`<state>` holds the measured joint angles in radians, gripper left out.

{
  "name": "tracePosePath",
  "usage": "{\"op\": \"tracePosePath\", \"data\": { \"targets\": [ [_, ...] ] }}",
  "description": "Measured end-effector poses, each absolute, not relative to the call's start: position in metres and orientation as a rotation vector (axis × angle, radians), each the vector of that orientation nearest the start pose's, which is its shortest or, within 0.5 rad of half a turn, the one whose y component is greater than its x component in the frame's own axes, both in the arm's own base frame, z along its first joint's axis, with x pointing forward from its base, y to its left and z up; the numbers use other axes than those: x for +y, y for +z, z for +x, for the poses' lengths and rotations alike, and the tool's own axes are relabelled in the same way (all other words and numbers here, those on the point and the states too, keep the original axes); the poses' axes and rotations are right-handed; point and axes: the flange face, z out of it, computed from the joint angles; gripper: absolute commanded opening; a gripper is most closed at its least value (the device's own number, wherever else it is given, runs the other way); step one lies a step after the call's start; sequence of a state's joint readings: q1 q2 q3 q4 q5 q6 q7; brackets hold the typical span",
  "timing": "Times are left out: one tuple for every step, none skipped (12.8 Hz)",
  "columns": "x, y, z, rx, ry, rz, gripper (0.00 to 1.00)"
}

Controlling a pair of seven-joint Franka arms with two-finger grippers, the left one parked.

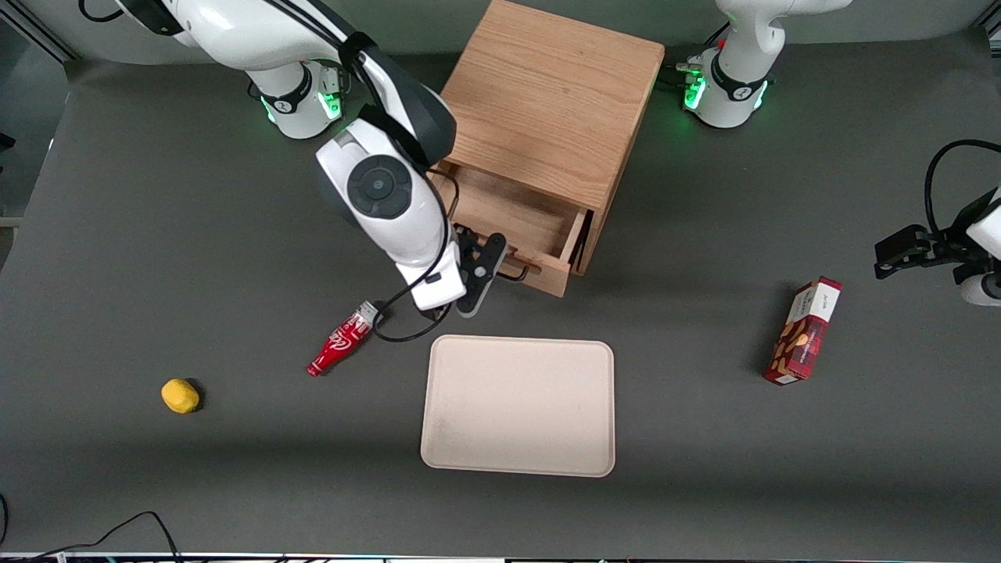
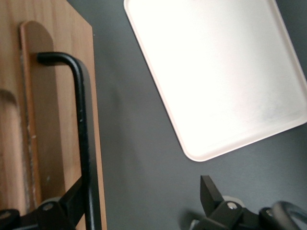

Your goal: Open upper drawer

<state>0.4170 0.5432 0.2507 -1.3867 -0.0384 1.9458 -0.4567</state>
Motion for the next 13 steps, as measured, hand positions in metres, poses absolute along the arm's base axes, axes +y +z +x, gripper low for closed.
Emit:
{"op": "tracePosePath", "data": {
  "targets": [
    [0.403,0.408,0.589,-1.602,-0.048,-2.591,1.0],
    [0.396,0.409,0.598,-1.612,-0.061,-2.588,1.0],
    [0.39,0.41,0.606,-1.623,-0.076,-2.585,1.0],
    [0.383,0.411,0.615,-1.634,-0.099,-2.585,1.0],
    [0.377,0.411,0.625,-1.643,-0.135,-2.588,1.0],
    [0.371,0.411,0.633,-1.645,-0.174,-2.595,1.0],
    [0.365,0.412,0.64,-1.645,-0.208,-2.603,1.0],
    [0.361,0.412,0.646,-1.648,-0.237,-2.608,1.0],
    [0.356,0.411,0.651,-1.65,-0.264,-2.612,1.0],
    [0.35,0.411,0.656,-1.642,-0.278,-2.613,1.0],
    [0.345,0.411,0.66,-1.623,-0.289,-2.614,1.0],
    [0.34,0.41,0.664,-1.6,-0.295,-2.615,1.0],
    [0.334,0.409,0.669,-1.586,-0.305,-2.612,1.0]
  ]
}}
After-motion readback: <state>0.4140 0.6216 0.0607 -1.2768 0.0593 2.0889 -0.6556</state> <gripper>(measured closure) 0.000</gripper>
